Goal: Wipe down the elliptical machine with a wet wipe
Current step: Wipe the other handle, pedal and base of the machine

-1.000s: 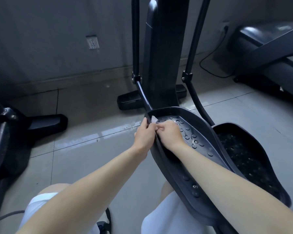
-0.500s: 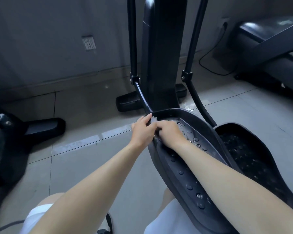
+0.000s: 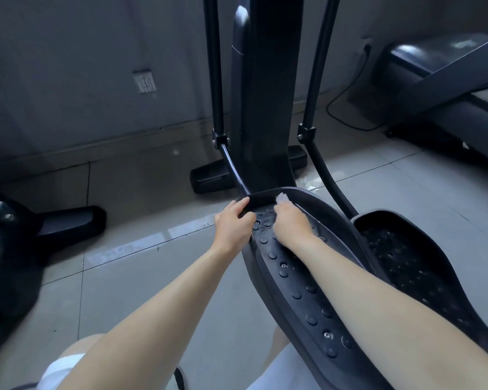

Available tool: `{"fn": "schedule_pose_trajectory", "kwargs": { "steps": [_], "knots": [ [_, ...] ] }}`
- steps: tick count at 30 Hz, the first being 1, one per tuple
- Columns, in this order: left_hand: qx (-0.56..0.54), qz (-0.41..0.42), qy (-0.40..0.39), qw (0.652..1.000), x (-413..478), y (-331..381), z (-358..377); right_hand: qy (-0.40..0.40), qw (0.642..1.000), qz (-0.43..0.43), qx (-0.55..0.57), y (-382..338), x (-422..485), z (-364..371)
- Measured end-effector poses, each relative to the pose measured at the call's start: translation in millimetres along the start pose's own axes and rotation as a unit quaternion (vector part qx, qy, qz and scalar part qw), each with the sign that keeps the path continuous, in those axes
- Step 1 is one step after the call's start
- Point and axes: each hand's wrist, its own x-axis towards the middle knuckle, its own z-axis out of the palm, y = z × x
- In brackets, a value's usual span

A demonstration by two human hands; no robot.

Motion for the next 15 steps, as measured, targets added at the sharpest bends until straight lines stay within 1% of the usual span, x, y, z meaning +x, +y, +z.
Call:
{"fn": "schedule_pose_trajectory", "kwargs": {
  "steps": [1,3,4,6,8,10,12,15],
  "knots": [
    [0.001,0.000,0.005,1.000,0,0,0,-0.023,0.999,-0.035,-0.004,-9,-1,2],
    [-0.001,-0.003,0.012,1.000,1,-1,1,-0.051,0.995,-0.086,0.025,-20,-6,3],
    [-0.003,-0.004,0.014,1.000,1,-2,1,-0.052,0.992,-0.105,0.043,-22,-9,3],
    [-0.006,-0.005,0.013,1.000,2,-3,0,-0.069,0.989,-0.117,0.059,-20,-12,5],
    [0.003,-0.001,0.008,1.000,2,-2,1,-0.076,0.990,-0.102,0.053,-13,-10,2],
    [0.010,-0.003,0.007,1.000,1,-1,2,-0.050,0.995,-0.083,0.032,-2,-6,-6],
    [-0.004,-0.012,0.004,1.000,0,0,2,-0.015,0.999,-0.040,-0.006,13,-4,-14],
    [-0.010,-0.021,0.004,1.000,0,2,1,0.000,0.999,0.007,-0.040,25,-4,-18]
  ]
}}
